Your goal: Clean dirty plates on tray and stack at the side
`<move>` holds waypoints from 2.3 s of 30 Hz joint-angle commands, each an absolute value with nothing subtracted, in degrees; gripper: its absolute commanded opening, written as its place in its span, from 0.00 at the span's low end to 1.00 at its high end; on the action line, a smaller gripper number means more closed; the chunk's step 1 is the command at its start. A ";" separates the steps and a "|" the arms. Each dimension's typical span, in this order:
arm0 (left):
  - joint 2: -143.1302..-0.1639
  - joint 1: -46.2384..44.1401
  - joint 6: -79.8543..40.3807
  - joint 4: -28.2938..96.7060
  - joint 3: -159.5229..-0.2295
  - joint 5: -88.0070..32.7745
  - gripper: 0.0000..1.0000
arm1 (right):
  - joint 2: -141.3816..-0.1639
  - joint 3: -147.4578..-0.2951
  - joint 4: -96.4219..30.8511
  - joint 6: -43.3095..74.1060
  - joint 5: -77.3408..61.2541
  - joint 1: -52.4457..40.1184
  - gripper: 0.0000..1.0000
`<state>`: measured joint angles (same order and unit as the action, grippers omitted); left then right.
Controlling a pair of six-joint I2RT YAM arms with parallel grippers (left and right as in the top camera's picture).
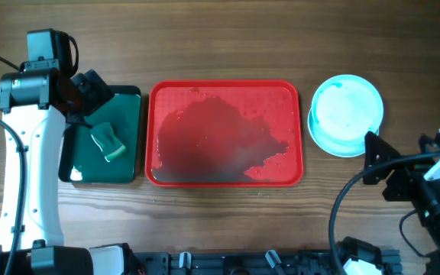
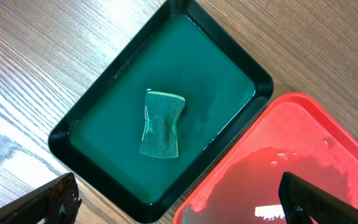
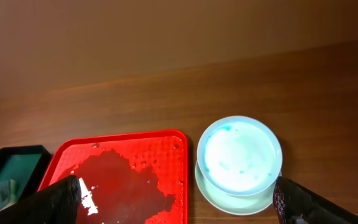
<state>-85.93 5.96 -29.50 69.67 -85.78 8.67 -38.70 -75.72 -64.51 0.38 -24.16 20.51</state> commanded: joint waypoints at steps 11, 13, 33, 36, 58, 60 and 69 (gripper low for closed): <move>-86.15 6.24 -30.50 69.65 -86.06 8.38 1.00 | -39.97 -75.77 -67.05 14.96 -11.77 19.94 1.00; -86.15 6.24 -30.52 69.65 -86.06 8.38 1.00 | -39.97 -75.37 -66.06 14.94 -10.22 19.62 1.00; -86.15 6.24 -30.50 69.63 -86.06 8.38 1.00 | -61.04 -51.92 -28.73 9.17 -10.94 19.57 1.00; -86.15 6.24 -30.50 69.63 -86.06 8.38 1.00 | -69.30 -51.92 -25.45 9.17 -14.55 19.57 1.00; -86.15 6.24 -30.50 69.65 -86.06 8.40 1.00 | -88.90 -48.34 -28.16 7.44 -17.43 19.57 1.00; -86.15 6.24 -30.50 69.63 -86.06 8.40 1.00 | -88.92 -46.81 -25.91 7.51 -17.47 19.57 1.00; -86.15 6.24 -30.50 69.63 -86.06 8.38 1.00 | -88.92 -43.94 -23.66 7.68 -17.50 19.55 1.00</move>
